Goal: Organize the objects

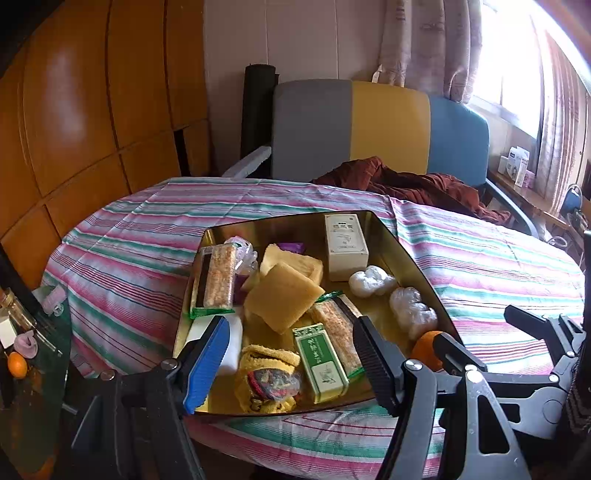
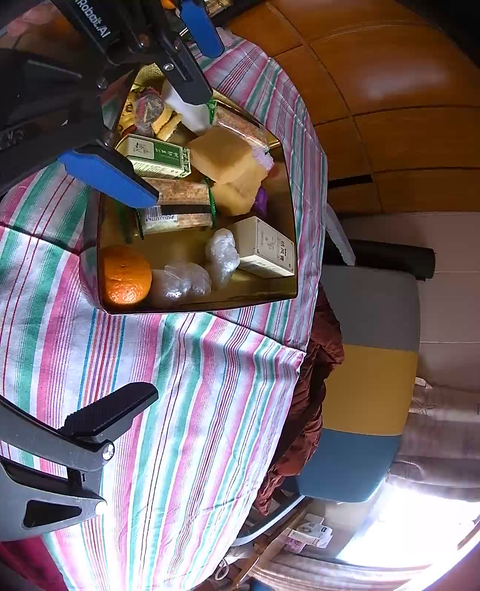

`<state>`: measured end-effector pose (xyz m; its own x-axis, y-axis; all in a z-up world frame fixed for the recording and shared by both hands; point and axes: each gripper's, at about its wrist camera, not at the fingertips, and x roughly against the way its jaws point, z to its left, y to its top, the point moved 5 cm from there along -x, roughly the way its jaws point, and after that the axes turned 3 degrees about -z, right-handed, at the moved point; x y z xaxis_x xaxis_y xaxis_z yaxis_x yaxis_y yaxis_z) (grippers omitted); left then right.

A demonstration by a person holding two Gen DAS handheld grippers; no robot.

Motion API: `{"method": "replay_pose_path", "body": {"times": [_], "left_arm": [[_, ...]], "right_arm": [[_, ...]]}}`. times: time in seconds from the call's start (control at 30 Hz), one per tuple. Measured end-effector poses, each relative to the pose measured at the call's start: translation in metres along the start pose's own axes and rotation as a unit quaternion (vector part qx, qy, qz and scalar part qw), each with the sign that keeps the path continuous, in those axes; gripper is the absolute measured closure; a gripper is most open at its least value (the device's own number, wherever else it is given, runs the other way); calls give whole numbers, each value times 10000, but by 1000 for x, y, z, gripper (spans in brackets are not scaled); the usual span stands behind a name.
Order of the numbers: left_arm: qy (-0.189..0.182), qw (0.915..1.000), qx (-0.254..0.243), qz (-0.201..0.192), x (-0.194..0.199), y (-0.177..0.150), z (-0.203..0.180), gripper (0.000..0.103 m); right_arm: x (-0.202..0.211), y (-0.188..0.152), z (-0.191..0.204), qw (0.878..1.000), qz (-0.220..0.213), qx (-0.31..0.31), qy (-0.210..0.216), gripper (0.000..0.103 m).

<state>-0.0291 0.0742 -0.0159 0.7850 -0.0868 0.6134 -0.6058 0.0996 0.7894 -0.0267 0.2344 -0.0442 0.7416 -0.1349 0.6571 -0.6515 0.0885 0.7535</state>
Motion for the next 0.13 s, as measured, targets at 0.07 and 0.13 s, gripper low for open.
{"method": "replay_pose_path", "body": {"times": [0.07, 0.13], "left_arm": [[-6, 10000, 7, -4, -1, 0, 1, 33], [28, 10000, 15, -12, -1, 0, 2, 33]], "right_arm": [[0, 0, 0, 10000, -5, -3, -3, 7], [0, 0, 0, 10000, -13, -12, -1, 7]]}}
